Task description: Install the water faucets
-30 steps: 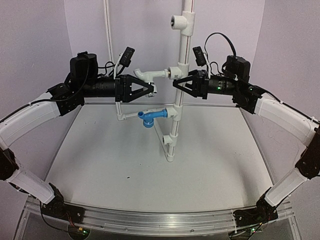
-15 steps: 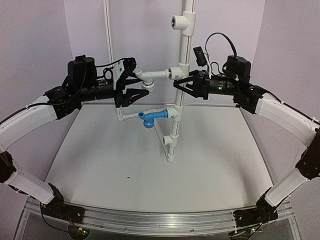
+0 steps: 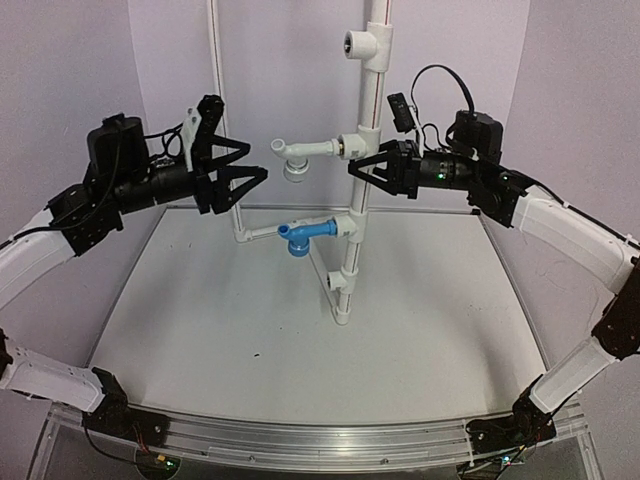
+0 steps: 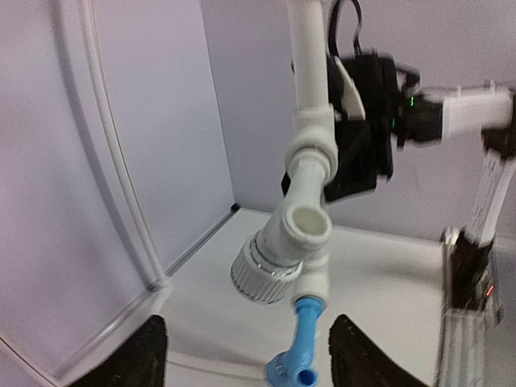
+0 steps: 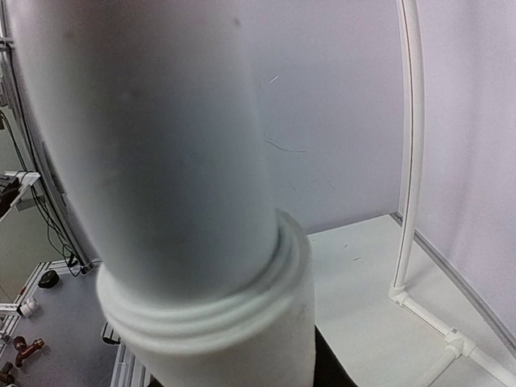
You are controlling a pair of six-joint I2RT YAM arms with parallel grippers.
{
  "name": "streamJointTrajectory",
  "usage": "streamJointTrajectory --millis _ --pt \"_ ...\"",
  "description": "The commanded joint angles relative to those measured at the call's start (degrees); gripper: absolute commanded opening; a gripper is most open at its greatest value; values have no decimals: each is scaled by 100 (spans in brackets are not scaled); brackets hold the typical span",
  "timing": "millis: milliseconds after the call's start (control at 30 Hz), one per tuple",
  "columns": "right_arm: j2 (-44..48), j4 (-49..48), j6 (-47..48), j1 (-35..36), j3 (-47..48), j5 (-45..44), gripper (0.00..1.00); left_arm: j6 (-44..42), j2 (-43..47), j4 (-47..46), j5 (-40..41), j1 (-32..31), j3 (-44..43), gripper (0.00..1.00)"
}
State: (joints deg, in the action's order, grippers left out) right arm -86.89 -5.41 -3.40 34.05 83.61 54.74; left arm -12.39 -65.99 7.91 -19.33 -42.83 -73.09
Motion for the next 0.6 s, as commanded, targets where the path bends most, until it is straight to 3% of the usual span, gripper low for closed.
streamJointTrajectory --millis 0,200,567 --pt "50 489 -1002 -18 250 151 19 2342 765 -121 -135 -46 717 59" --pt "-20 489 -920 -20 207 154 34 4204 609 -619 -531 -54 1088 47" --pt "-208 497 -583 -19 183 488 42 5377 -295 -1909 -880 -120 1161 40"
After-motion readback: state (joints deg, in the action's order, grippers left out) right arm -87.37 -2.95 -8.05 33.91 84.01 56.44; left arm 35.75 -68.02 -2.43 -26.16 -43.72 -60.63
